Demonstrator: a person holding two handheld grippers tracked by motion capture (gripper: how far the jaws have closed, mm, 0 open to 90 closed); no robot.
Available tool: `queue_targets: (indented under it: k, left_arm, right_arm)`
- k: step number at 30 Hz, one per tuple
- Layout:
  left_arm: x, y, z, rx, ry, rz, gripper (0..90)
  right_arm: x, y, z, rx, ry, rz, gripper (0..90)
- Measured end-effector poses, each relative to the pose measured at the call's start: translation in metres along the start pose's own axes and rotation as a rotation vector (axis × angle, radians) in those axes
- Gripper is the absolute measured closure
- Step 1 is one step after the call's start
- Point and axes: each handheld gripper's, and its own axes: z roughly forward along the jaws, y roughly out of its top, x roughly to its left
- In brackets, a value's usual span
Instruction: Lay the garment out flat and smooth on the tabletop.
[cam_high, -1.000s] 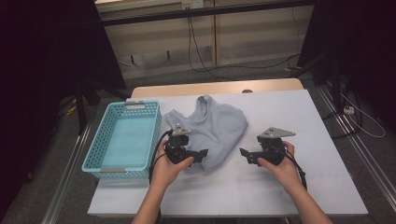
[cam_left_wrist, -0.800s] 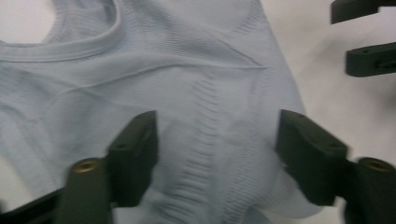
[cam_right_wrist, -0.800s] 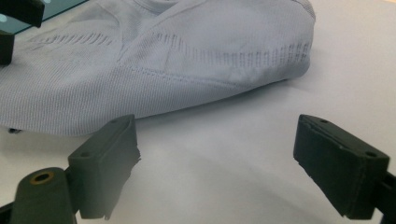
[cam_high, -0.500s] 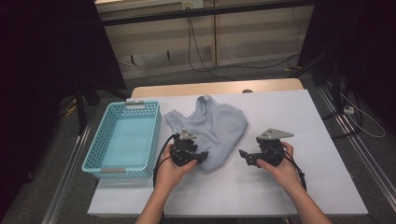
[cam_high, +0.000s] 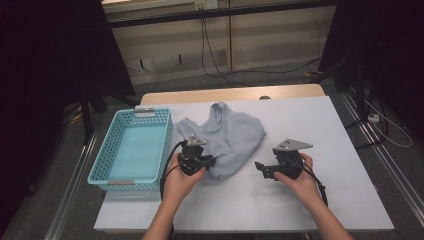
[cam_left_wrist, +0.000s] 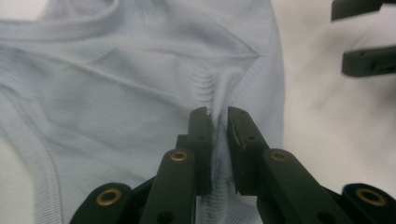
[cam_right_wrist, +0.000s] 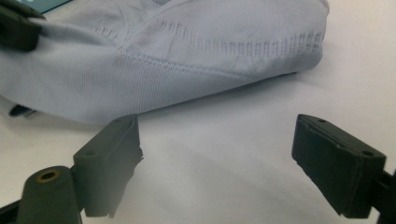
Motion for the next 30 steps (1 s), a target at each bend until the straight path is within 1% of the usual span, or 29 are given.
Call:
queue_targets:
  k: [2, 6, 7, 12, 13, 14, 16, 17, 19, 20, 22, 23, 24, 25, 27, 28, 29, 30]
  left_arm:
    - [0.001, 0.003, -0.006, -0.031, -0.002, -0.015, 80.8]
    - [0.005, 0.005, -0.013, -0.062, -0.011, -0.034, 80.9]
    - [0.005, 0.006, -0.014, -0.064, -0.018, -0.041, 80.9]
    - [0.004, 0.005, -0.014, -0.071, -0.017, -0.043, 80.8]
    - [0.004, 0.004, -0.014, -0.063, -0.018, -0.035, 80.8]
    - [0.004, 0.003, -0.013, -0.064, -0.022, -0.035, 80.8]
    - [0.004, 0.002, -0.013, -0.064, -0.019, -0.037, 80.8]
    - [0.004, 0.001, -0.013, -0.064, -0.016, -0.030, 80.8]
    - [0.004, 0.000, -0.013, -0.063, -0.017, -0.030, 80.7]
    - [0.005, -0.002, -0.013, -0.066, -0.016, -0.038, 80.8]
    - [0.005, -0.003, -0.013, -0.068, -0.013, -0.035, 80.8]
    - [0.006, -0.004, -0.014, -0.070, -0.009, -0.037, 80.7]
    - [0.006, -0.004, -0.014, -0.070, -0.009, -0.037, 80.7]
    - [0.006, -0.006, -0.015, -0.066, -0.007, -0.029, 80.7]
    - [0.006, -0.008, -0.016, -0.069, 0.000, -0.033, 80.7]
    - [0.006, -0.009, -0.017, -0.065, -0.003, -0.033, 80.7]
    - [0.006, -0.010, -0.018, -0.067, 0.005, -0.036, 80.7]
    - [0.006, -0.010, -0.018, -0.067, 0.005, -0.036, 80.7]
  right_arm:
    - [0.000, 0.000, 0.000, 0.001, 0.004, -0.002, 15.4]
    - [0.003, 0.000, 0.004, 0.008, 0.008, -0.011, 15.6]
    - [0.005, 0.001, 0.006, 0.009, 0.010, -0.016, 15.8]
    - [0.010, 0.004, 0.014, 0.012, 0.025, -0.031, 19.7]
    - [0.012, 0.005, 0.016, 0.014, 0.028, -0.034, 21.2]
    - [0.013, 0.008, 0.022, 0.009, 0.029, -0.036, 25.6]
    - [0.014, 0.010, 0.024, 0.001, 0.026, -0.037, 26.8]
    - [0.014, 0.012, 0.029, -0.004, 0.023, -0.043, 30.2]
    - [0.014, 0.013, 0.032, 0.006, 0.026, -0.047, 31.8]
    - [0.014, 0.014, 0.037, 0.011, 0.032, -0.051, 35.0]
    - [0.013, 0.015, 0.040, 0.016, 0.031, -0.059, 35.7]
    - [0.013, 0.016, 0.044, 0.016, 0.020, -0.061, 36.8]
    - [0.013, 0.016, 0.044, 0.016, 0.020, -0.061, 36.8]
    - [0.014, 0.019, 0.048, 0.017, 0.007, -0.058, 39.6]
    - [0.014, 0.020, 0.050, 0.019, 0.011, -0.058, 39.9]
    - [0.015, 0.022, 0.052, 0.022, 0.011, -0.067, 40.5]
    - [0.017, 0.023, 0.056, 0.027, 0.014, -0.083, 42.9]
    - [0.017, 0.023, 0.056, 0.027, 0.014, -0.083, 42.9]
